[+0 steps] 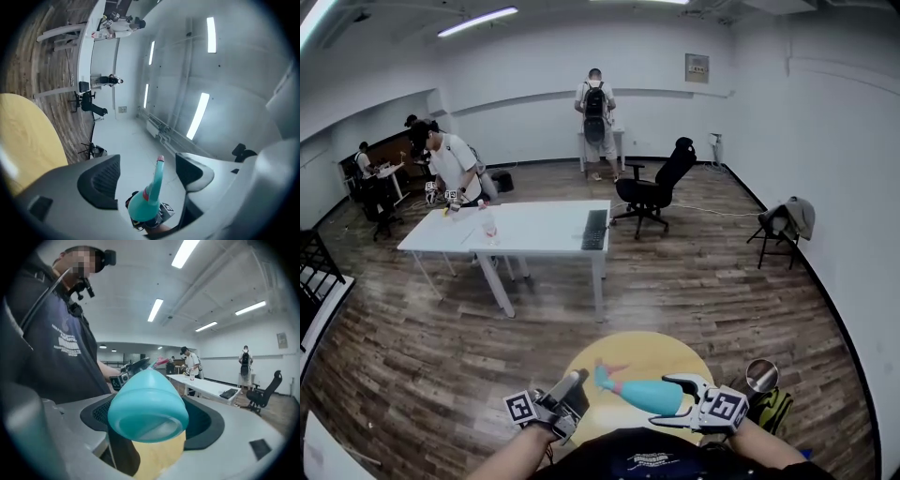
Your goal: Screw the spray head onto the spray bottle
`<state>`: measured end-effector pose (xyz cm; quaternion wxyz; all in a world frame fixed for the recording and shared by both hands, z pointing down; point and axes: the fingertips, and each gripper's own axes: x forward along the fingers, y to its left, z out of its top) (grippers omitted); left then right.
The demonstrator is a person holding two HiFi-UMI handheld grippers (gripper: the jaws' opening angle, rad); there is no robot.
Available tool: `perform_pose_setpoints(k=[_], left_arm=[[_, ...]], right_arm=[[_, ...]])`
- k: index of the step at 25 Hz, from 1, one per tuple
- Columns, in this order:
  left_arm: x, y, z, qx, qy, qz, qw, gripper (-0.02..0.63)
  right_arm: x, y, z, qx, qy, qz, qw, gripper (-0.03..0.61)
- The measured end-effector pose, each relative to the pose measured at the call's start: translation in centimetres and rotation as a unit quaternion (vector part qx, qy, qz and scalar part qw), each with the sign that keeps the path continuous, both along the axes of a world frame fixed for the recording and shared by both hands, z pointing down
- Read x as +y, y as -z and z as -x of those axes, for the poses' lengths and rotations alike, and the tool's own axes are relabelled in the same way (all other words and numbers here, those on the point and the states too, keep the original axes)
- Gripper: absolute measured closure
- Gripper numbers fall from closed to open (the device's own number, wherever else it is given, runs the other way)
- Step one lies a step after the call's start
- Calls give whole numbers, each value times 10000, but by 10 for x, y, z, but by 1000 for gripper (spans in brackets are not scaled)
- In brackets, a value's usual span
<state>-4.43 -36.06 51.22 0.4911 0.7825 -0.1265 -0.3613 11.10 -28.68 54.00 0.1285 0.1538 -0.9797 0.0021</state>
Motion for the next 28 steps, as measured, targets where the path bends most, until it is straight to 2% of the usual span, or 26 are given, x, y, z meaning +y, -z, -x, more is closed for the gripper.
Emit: perform_pose_setpoints(k=[2, 3, 4, 5, 6, 7, 8, 9, 10, 11, 13, 14, 15, 16, 17, 18, 19, 21, 22, 23, 24, 25, 26, 28], left_arm=[[15, 3, -15, -439, -315, -439, 9976, 235], [26, 8, -30, -814, -570, -802, 9918, 235], [38, 12, -46, -1304, -842, -1227, 9802, 233], [48, 12, -63, -1885, -1070, -1679, 9617, 259], [55, 11, -76, -2484, -1217, -2099, 9378, 416], [58, 8, -85, -3010, -1322, -2433, 9125, 506], [60, 4, -91, -3425, -1437, -2676, 8891, 506], [61, 1, -95, -3720, -1563, -2843, 8697, 501], [63, -1, -99, -3899, -1681, -2952, 8559, 495], [65, -1, -102, -4004, -1780, -3028, 8464, 494], [67, -3, -108, -4149, -1892, -3122, 8334, 491], [66, -5, -109, -4201, -1896, -3104, 8314, 486], [62, -7, -109, -4216, -1862, -3009, 8349, 480], [57, -9, -108, -4169, -1794, -2839, 8447, 471], [50, -9, -105, -4038, -1694, -2617, 8601, 458], [42, -6, -101, -3794, -1553, -2361, 8810, 440], [33, 0, -94, -3402, -1352, -2066, 9074, 428], [9, 18, -65, -2162, -768, -1326, 9642, 294], [-2, 24, -45, -1432, -462, -919, 9843, 247], [-10, 26, -25, -779, -211, -561, 9952, 225], [-14, 24, -8, -322, -47, -308, 9990, 225], [-14, 20, 3, -106, 11, -174, 9998, 225], [-9, 15, 7, -83, -40, -139, 9999, 225], [5, 11, -3, -352, -408, -301, 9981, 225]], right_arm=[[10, -7, 9, 380, 218, -191, 9989, 144], [15, -11, 13, 498, 401, -164, 9978, 144], [19, -13, 16, 508, 618, -26, 9968, 144], [22, -14, 17, 396, 868, 225, 9952, 144], [23, -13, 16, 194, 1120, 548, 9920, 144], [22, -11, 13, -31, 1328, 879, 9872, 144], [19, -8, 8, -223, 1479, 1174, 9818, 143], [16, -7, 4, -336, 1602, 1400, 9765, 143], [15, -7, 0, -344, 1731, 1544, 9721, 144], [16, -9, -2, -271, 1862, 1640, 9683, 144], [20, -16, -4, -80, 2044, 1797, 9622, 144], [21, -18, -4, -40, 2064, 1874, 9603, 144], [19, -19, -4, -79, 2022, 1957, 9595, 144], [15, -17, -3, -214, 1927, 2041, 9596, 144], [10, -12, -3, -426, 1804, 2104, 9599, 144], [4, -5, -2, -686, 1672, 2141, 9600, 144], [-2, 3, -2, -975, 1531, 2164, 9593, 144], [-13, 16, -4, -1653, 1213, 2246, 9526, 144], [-17, 22, -7, -2024, 1061, 2315, 9456, 144], [-19, 26, -11, -2359, 929, 2378, 9376, 144], [-19, 29, -15, -2597, 815, 2408, 9316, 144], [-18, 29, -17, -2692, 723, 2396, 9300, 144], [-16, 27, -18, -2632, 662, 2341, 9336, 144], [-8, 18, -13, -2117, 661, 2102, 9522, 144]])
